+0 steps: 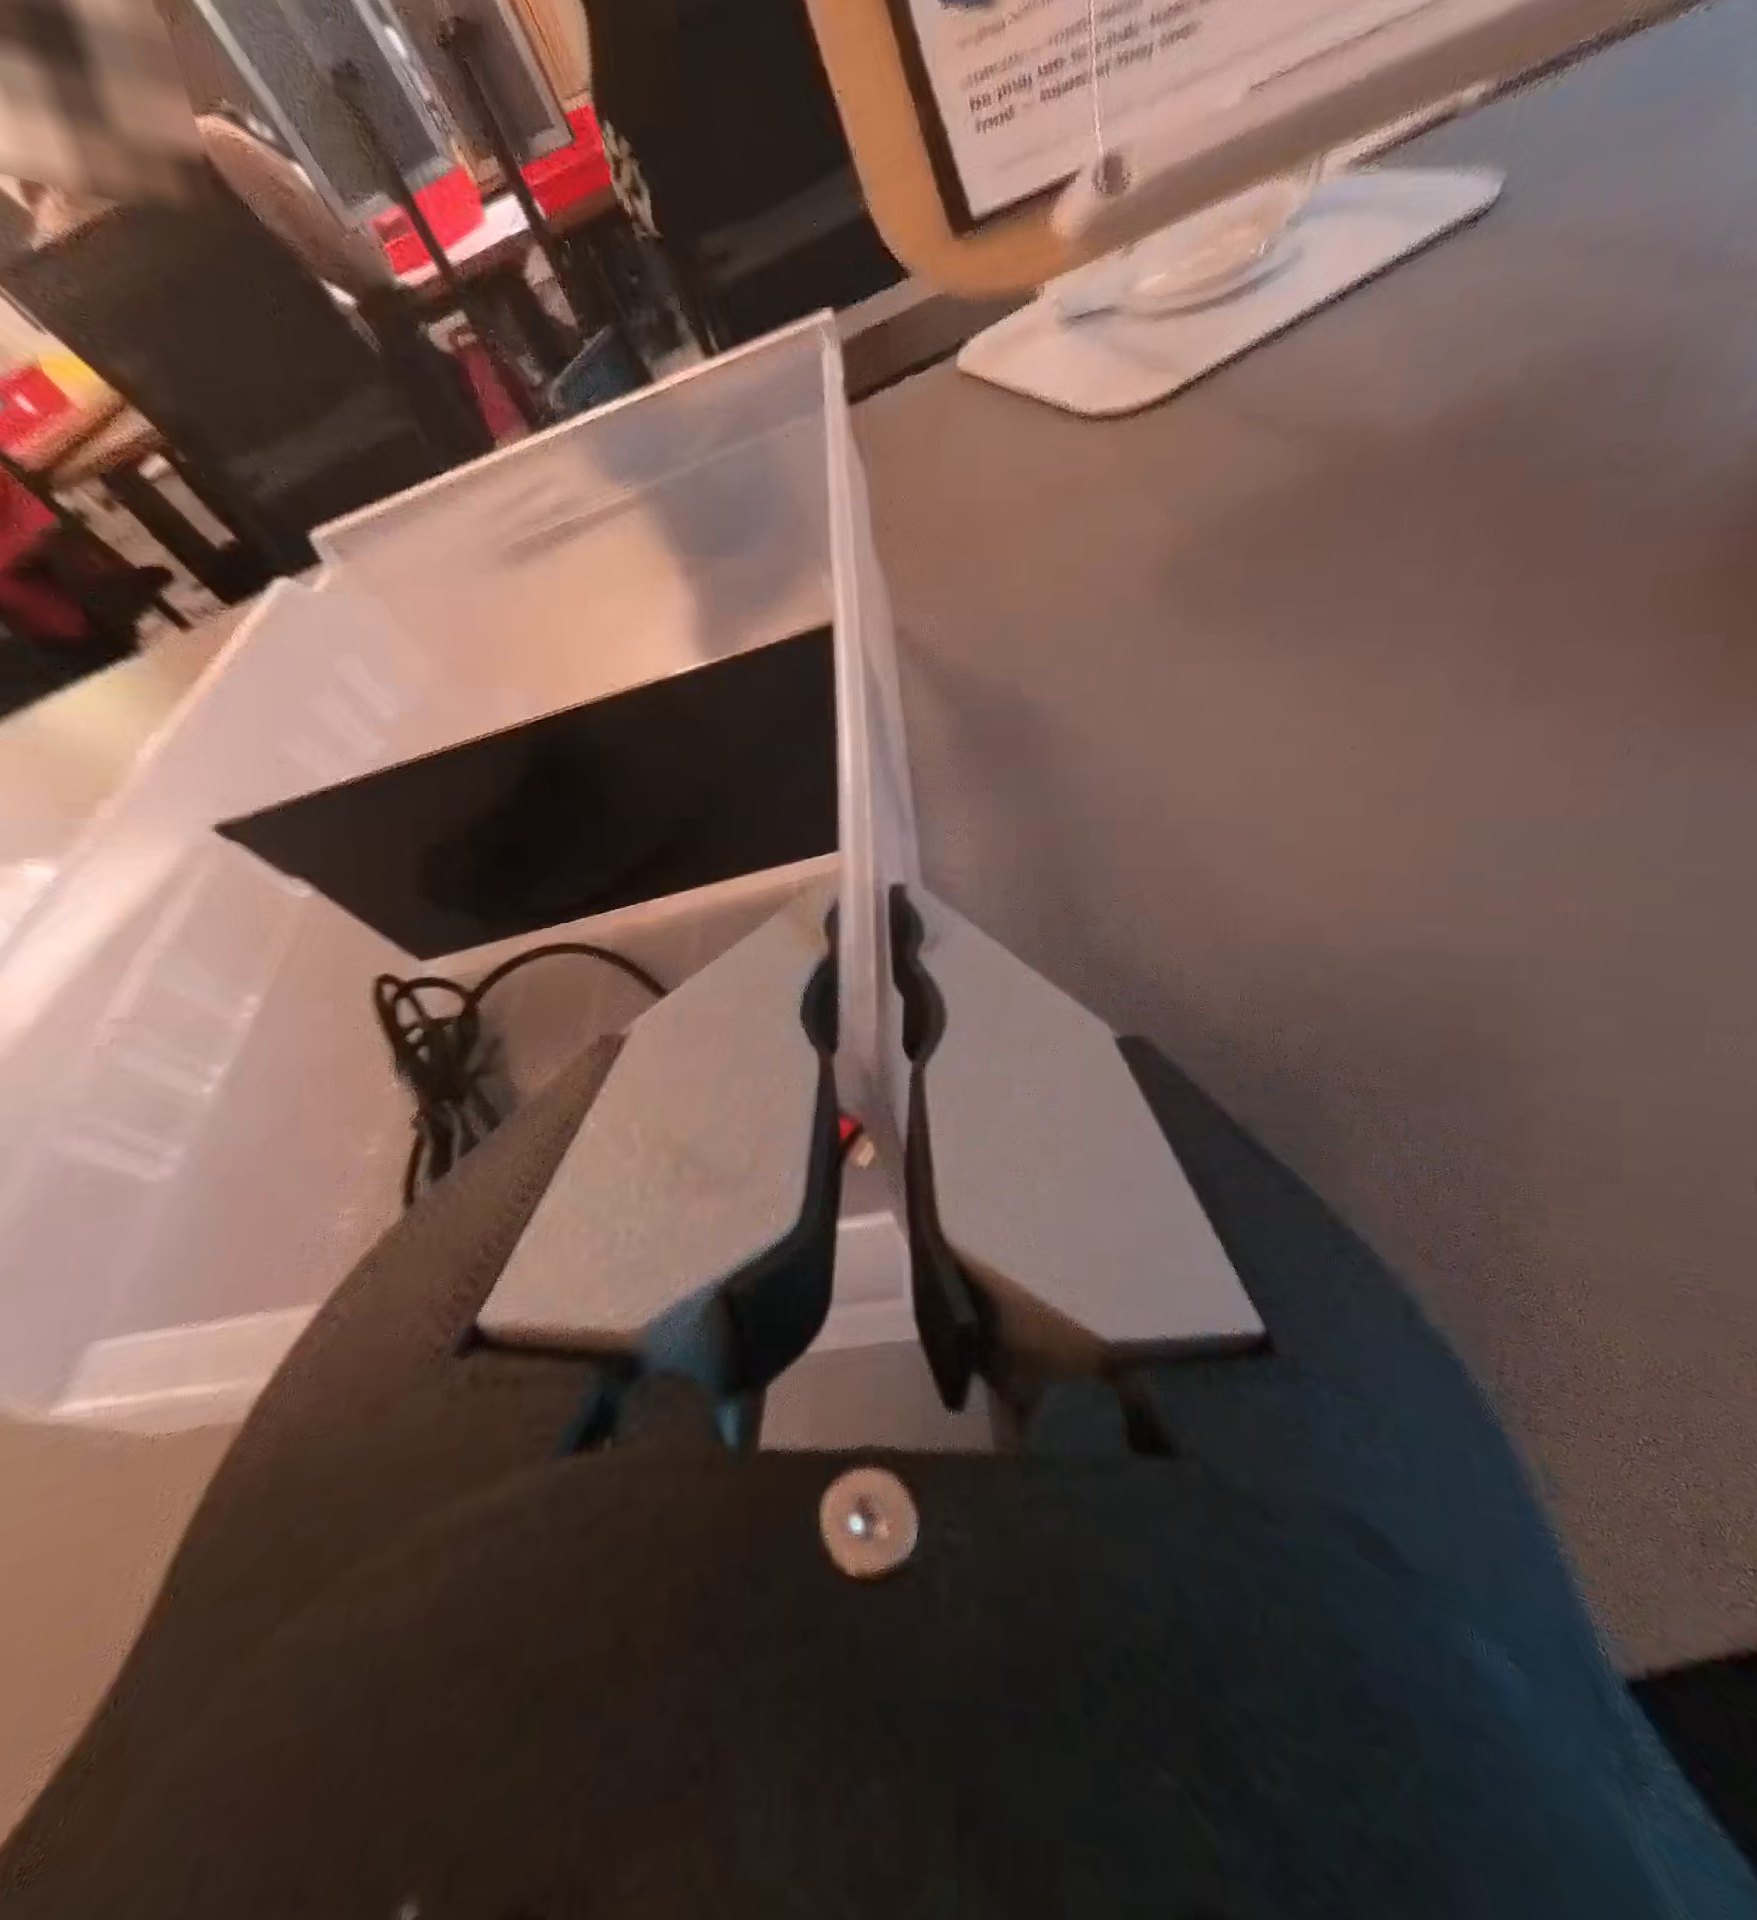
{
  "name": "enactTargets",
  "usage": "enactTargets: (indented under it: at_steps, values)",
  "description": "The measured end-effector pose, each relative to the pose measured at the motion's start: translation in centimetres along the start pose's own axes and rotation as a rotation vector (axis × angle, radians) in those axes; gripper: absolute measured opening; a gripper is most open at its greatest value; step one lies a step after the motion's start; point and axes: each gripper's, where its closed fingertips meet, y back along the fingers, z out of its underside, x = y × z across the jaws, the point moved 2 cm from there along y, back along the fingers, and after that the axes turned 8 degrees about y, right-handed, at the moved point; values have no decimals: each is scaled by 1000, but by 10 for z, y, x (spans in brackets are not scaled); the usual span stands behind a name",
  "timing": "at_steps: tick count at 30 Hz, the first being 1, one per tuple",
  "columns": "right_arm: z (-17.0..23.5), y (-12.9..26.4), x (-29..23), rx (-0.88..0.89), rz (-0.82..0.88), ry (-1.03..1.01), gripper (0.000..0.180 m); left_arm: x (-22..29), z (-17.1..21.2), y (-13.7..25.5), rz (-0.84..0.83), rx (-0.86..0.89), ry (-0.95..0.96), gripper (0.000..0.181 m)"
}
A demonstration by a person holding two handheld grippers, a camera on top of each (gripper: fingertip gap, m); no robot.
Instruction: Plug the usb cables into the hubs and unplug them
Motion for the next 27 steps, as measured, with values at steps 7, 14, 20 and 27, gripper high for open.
enactTargets:
  at_steps: [7, 14, 20, 27]
  values:
    - [-39, -22, -62, -42, 58, -70, 14, -48, -31, 39, -31, 116, 54, 2]
    - [-149, -50, -251, 97, -193, -10, 41, -55, -132, 107, -15, 366, 54, 0]
    - [-240, -22, -392, 341, -519, -28, 74, 12, -229, 138, 236, 544, -26, 2]
    - [-221, 90, -284, 660, -417, -88, 69, 133, -207, 87, 450, 447, -67, 2]
